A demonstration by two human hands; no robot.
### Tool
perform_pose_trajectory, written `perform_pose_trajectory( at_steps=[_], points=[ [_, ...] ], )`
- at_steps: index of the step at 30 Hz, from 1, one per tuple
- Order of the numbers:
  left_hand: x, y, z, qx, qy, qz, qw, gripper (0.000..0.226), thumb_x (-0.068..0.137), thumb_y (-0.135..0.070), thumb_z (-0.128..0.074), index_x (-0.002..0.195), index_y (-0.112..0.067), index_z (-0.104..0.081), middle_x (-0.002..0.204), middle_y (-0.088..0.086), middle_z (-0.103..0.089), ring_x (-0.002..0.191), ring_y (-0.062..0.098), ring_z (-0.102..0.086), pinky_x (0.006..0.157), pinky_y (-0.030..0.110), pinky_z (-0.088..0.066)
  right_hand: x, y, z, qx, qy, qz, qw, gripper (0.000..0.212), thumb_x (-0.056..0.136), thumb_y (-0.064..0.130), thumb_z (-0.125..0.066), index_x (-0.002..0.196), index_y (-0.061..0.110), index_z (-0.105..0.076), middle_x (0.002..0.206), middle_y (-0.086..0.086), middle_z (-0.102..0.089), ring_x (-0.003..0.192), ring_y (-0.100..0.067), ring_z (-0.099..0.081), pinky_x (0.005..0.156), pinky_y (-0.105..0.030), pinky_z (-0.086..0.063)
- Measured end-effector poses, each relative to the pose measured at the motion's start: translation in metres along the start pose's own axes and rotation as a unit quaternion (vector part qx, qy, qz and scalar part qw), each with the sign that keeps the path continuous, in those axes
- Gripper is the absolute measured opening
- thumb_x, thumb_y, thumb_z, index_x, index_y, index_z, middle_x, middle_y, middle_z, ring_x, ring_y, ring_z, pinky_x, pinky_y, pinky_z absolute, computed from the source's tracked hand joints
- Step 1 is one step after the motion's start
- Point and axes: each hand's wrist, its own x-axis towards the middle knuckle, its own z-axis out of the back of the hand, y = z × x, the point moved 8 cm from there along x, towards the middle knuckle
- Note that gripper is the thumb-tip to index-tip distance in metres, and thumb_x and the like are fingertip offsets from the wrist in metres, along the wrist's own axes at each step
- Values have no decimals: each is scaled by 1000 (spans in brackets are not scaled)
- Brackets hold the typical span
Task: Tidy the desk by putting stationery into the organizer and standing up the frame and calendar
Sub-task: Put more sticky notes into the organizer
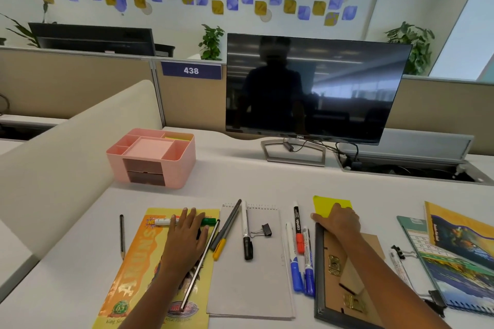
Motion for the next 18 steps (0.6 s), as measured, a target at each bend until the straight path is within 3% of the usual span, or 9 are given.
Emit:
perform_pose_trajectory(
  at_steps=[6, 9, 12, 15, 18],
  points=[
    [-1, 0, 0, 7, 7, -1, 1000, 75, 98, -45, -5, 100, -8, -69, 107, 17, -69, 102, 40, -63, 82, 61, -44, 2, 13, 9, -35, 11, 26, 999, 67, 79, 46, -61, 125, 4, -37, 125, -16, -54, 116, -31, -52, 97, -41, -44],
    [-1, 1, -1, 12, 16, -1, 1000, 74, 98, -44, -5, 100, -9, -70, 107, 16, -69, 102, 39, -63, 81, 60, -45, 0, 26, 6, -72, 8, 69, 995, 62, 83, 33, -54, 131, 2, -30, 125, -16, -55, 114, -32, -53, 92, -38, -45],
    [0, 1, -2, 21, 31, 1, 999, 72, 99, -43, -5, 100, -10, -69, 107, 15, -69, 102, 37, -64, 79, 60, -46, 0, 35, 13, -85, -24, 104, 991, 35, 88, 19, -44, 119, 2, -43, 121, -17, -58, 111, -32, -55, 88, -34, -46],
    [-1, 1, -6, 25, 55, 4, 998, 70, 99, -43, -5, 103, -12, -68, 110, 15, -68, 104, 36, -63, 84, 54, -48, -3, 41, 32, -131, -77, 121, 981, 27, 94, 14, -35, 112, 1, -51, 116, -15, -61, 107, -30, -58, 86, -33, -47],
    [-2, 3, -8, 34, 60, 4, 998, 69, 99, -43, -5, 108, -11, -65, 114, 18, -66, 107, 39, -60, 99, 44, -26, -11, 56, 56, -116, -125, 146, 974, 26, 94, 9, -33, 111, -2, -50, 106, -19, -64, 95, -34, -62, 75, -35, -49]
  ],
)
